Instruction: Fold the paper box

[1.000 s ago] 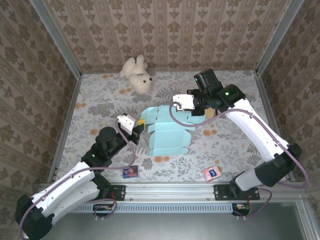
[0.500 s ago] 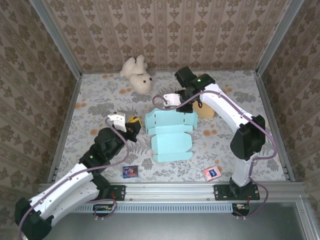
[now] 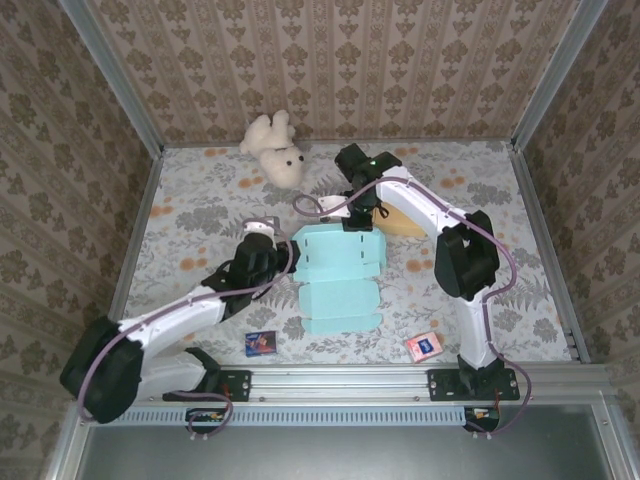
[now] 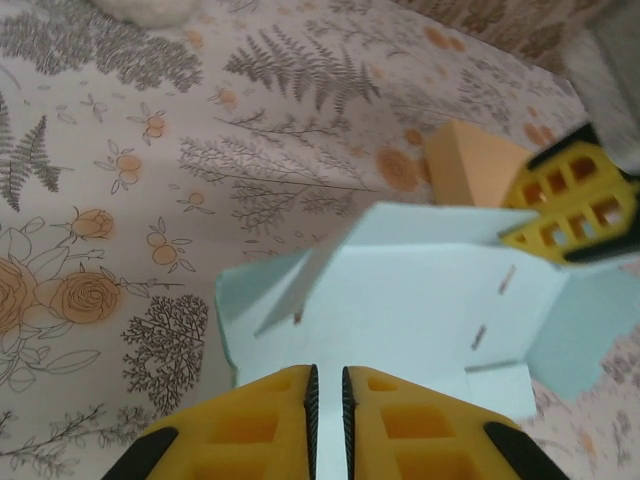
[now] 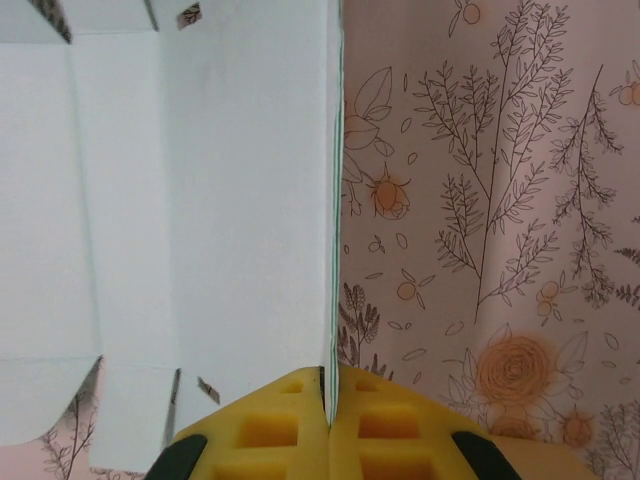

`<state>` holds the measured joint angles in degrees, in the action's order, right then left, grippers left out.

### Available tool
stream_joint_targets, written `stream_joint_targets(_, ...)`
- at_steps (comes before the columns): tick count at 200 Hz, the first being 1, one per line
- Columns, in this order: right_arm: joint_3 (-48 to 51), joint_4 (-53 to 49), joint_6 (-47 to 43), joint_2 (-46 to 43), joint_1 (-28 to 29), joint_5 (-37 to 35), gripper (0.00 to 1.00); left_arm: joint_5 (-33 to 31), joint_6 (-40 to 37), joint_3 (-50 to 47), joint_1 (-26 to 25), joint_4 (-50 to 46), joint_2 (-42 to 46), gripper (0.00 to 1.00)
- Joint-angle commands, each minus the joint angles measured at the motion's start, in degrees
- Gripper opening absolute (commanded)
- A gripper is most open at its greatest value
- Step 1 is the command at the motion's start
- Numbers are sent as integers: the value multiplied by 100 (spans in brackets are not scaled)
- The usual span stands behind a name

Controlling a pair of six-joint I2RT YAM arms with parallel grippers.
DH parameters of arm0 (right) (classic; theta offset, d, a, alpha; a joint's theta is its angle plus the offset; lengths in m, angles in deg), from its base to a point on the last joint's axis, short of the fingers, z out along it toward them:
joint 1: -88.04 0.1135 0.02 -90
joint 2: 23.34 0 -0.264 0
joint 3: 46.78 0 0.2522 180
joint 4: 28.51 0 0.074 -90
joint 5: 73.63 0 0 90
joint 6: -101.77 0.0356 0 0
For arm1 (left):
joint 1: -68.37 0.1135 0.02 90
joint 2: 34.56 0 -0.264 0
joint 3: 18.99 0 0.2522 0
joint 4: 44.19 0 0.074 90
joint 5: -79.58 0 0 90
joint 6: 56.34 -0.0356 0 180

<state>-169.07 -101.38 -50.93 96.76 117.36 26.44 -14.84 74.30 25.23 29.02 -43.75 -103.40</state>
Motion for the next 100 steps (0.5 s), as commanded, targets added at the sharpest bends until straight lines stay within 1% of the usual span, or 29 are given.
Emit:
stream_joint_targets(1, 180, 171, -75, 30, -74, 325, 0, 384, 447, 221, 201, 549, -453, 15)
stream_joint_targets(26, 430, 324, -132, -11, -137, 450, 0, 533, 626, 233, 473, 782, -856, 14)
stream_joint_targets(47, 617, 443, -208, -58, -189, 526, 0, 570, 704, 180, 712, 935, -975, 13)
stream_joint_targets(74, 796, 609, -208, -90, -264, 619, 0, 713, 508, 253, 745, 989, -1017, 13)
stream_joint_targets(100, 873, 694, -143, -79, -337, 620, 0, 644, 504, 300, 719, 954, -1082, 13)
